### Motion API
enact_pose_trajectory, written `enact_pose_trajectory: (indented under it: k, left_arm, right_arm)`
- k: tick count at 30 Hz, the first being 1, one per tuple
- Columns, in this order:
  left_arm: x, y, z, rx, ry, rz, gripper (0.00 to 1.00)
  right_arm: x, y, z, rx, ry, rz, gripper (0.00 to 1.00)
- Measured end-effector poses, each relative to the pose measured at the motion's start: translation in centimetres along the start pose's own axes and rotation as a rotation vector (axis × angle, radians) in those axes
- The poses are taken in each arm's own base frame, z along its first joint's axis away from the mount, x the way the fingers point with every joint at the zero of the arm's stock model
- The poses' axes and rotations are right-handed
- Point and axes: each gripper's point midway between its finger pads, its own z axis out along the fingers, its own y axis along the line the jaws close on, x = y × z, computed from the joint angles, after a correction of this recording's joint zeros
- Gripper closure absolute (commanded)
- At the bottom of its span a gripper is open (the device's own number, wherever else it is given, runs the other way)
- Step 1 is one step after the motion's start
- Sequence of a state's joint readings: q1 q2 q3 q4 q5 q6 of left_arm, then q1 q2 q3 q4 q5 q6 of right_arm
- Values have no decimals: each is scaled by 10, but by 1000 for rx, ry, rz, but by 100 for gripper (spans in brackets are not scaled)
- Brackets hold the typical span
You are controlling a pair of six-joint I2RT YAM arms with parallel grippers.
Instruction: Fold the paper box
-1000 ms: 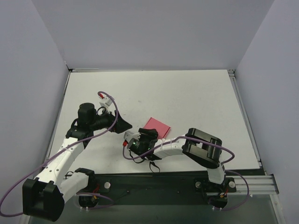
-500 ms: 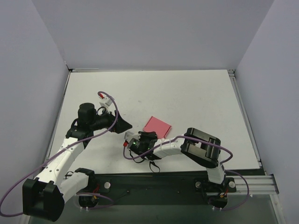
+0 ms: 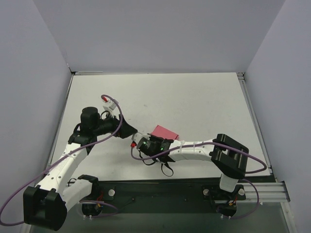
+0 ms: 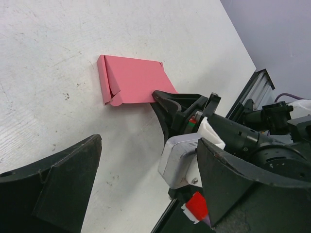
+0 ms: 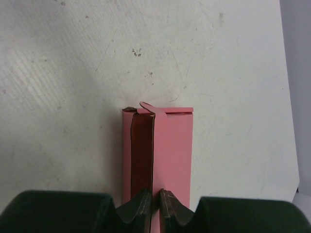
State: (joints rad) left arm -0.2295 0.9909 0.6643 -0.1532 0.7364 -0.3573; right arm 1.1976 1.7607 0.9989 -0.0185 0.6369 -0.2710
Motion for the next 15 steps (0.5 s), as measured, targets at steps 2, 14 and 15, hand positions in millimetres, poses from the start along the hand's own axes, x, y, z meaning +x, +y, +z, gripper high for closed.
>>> enact_pose_trajectory:
  k: [2, 14, 15]
  left_arm:
    - [-3, -2, -1, 4, -10, 8, 12]
    - [-5, -6, -3, 11, -24, 26, 12]
    - [-5, -6, -3, 10, -23, 25, 12]
  right_arm:
    - [1, -1, -7, -36, 0, 4, 100]
    - [6, 9, -15, -147, 10, 22, 100]
    - [5, 13, -14, -149, 13, 23, 100]
